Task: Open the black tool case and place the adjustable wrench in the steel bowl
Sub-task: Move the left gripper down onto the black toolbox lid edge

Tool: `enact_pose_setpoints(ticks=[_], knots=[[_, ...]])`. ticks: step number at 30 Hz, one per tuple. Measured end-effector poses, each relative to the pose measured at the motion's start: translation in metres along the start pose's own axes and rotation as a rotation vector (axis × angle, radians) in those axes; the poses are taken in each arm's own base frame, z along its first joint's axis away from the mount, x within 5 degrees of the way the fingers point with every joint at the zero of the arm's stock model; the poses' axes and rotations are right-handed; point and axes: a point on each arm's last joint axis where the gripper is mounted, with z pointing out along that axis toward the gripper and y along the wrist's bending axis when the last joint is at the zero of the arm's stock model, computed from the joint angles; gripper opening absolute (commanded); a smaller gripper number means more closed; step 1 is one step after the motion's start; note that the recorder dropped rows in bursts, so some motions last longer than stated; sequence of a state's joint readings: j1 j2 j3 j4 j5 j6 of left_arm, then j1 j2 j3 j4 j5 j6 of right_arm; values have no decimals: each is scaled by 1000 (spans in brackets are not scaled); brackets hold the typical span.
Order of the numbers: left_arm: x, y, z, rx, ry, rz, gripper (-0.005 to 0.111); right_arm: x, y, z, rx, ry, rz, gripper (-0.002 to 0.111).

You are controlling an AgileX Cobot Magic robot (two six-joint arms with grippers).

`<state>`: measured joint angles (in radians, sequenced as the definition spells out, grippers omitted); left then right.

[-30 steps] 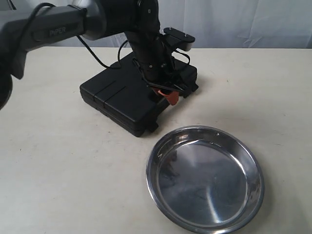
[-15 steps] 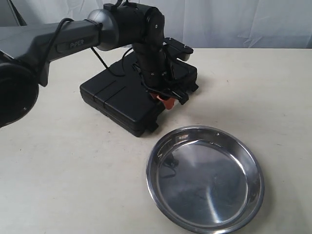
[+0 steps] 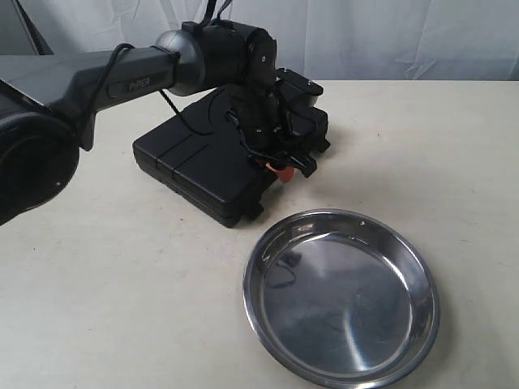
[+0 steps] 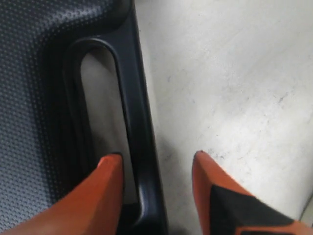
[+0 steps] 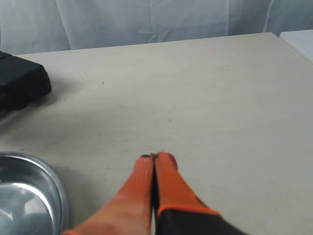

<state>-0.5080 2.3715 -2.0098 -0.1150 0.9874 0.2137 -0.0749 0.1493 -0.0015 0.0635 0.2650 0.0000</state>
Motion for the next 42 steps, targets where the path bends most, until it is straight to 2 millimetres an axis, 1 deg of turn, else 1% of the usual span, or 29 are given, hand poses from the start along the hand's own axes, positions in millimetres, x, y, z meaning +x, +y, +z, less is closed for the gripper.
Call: enact_pose_setpoints(ticks=[10,14,19,23,26,29,30,35,36,42], knots=[[-1,2,0,-18,-14,2,43,0,0,0,0,0,0,-1],[0,2,4,-17,-5,2,43,0,0,0,0,0,0,-1],[3,2,13,-12,23,0,43,0,0,0,0,0,0,-1],[4,2,16,-11,29,-2,43,0,0,0,0,0,0,-1],[2,2,15,-12,25,-4,39,0,0,0,0,0,0,-1],[2,3,14,-12,22,-3,28,0,0,0,0,0,0,-1],[1,2,14,-12,22,-5,23,0,0,0,0,0,0,-1],[-1,3,9,-15,27,-17,2,0,0,0,0,0,0,-1],[-2,3,8,-15,26,-19,0,0,0,0,0,0,0,-1],[-4,2,5,-12,20,-29,0,0,0,0,0,0,0,-1]])
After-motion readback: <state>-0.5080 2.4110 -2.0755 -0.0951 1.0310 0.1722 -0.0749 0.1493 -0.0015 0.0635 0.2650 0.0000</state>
